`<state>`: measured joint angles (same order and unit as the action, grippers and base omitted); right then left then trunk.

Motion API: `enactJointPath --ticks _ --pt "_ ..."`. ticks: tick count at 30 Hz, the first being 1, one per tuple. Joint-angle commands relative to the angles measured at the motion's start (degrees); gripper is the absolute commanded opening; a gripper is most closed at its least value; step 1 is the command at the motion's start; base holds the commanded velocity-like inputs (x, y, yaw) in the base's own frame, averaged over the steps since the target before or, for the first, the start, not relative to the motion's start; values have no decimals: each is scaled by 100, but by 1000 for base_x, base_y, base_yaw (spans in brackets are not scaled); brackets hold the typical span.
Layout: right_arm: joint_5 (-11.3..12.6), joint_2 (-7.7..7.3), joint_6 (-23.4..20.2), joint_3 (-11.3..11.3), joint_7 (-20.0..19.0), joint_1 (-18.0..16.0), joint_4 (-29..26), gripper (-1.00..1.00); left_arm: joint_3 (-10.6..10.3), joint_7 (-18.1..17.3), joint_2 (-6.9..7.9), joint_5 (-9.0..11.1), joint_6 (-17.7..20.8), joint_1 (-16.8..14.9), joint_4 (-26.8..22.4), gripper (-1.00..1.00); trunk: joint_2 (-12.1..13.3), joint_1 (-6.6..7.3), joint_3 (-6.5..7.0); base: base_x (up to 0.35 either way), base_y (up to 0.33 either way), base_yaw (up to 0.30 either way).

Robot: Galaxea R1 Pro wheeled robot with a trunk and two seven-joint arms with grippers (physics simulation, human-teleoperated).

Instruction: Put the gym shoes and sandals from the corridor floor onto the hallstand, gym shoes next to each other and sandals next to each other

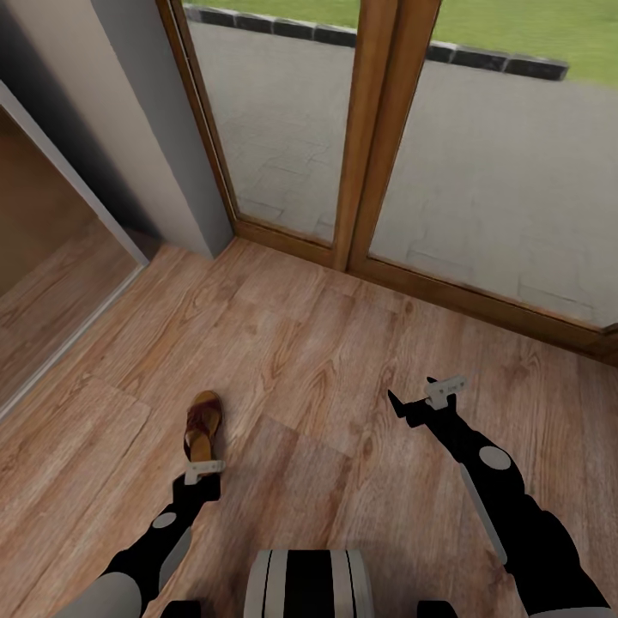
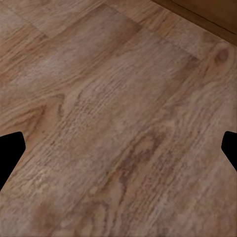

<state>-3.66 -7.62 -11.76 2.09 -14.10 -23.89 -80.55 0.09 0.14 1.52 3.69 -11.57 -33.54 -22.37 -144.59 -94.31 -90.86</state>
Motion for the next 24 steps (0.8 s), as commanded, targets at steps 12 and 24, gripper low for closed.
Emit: enactJointPath --ticks 12,24 --pt "-43 -3 -23 -5 -18 -2 19 100 -27 4 1 139 -44 32 -63 -100 -1 1 -3 0 0 0" --pt "-52 -3 -25 -7 -14 -2 28 100 -26 6 -3 141 -29 24 -61 -100 12 27 219 0 0 0"
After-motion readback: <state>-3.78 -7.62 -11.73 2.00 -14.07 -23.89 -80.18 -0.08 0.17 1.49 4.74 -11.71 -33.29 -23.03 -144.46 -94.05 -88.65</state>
